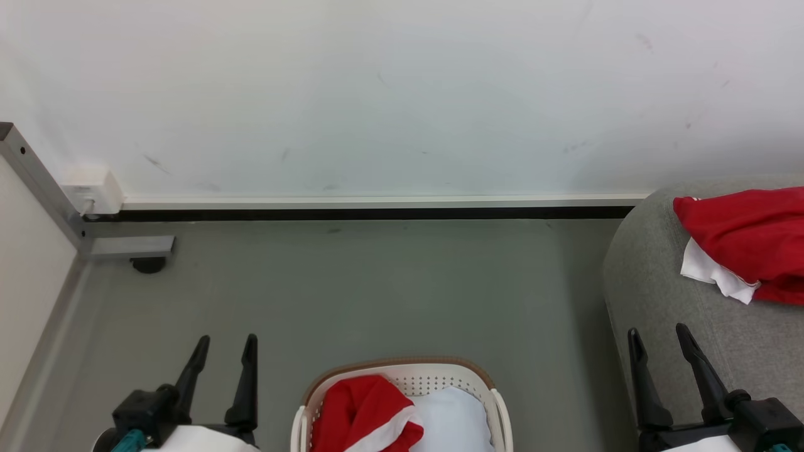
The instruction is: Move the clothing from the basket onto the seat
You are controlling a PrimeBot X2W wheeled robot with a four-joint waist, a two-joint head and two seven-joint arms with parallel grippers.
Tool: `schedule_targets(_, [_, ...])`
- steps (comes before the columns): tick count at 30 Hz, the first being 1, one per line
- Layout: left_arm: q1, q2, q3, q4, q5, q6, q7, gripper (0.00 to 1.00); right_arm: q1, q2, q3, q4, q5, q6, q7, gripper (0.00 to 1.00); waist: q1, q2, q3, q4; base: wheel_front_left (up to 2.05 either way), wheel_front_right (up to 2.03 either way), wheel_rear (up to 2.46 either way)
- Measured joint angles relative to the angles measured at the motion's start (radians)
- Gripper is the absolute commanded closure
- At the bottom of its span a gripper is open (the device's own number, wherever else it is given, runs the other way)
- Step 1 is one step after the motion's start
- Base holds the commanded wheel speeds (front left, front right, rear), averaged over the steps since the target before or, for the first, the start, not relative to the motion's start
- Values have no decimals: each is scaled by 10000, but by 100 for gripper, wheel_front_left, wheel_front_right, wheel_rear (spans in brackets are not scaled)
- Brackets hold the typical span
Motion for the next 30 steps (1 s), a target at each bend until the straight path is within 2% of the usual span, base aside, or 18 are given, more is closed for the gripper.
schedule_targets(9, [-102,-58,-104,100,67,-44,0,0,-87,0,128,27,29,0,0,0,0,0,188,-118,0,0,0])
schedule_targets(16, [-491,35,-748,382,56,-65,0,0,-396,6,184,50,88,0,0,0,0,0,556,-395,0,0,0])
schedule_targets(23, [-1042,270,-1200,1501,-12,-69,0,0,-724,4,155,6,111,0,-2,0,1,0,996,-876,0,0,0])
schedule_targets(30, [-1849,947,-2130,3166,29,-71,109,0,-1085,4,270,-194,339,0,-4,0,1,0,1554,-1516,0,0,0])
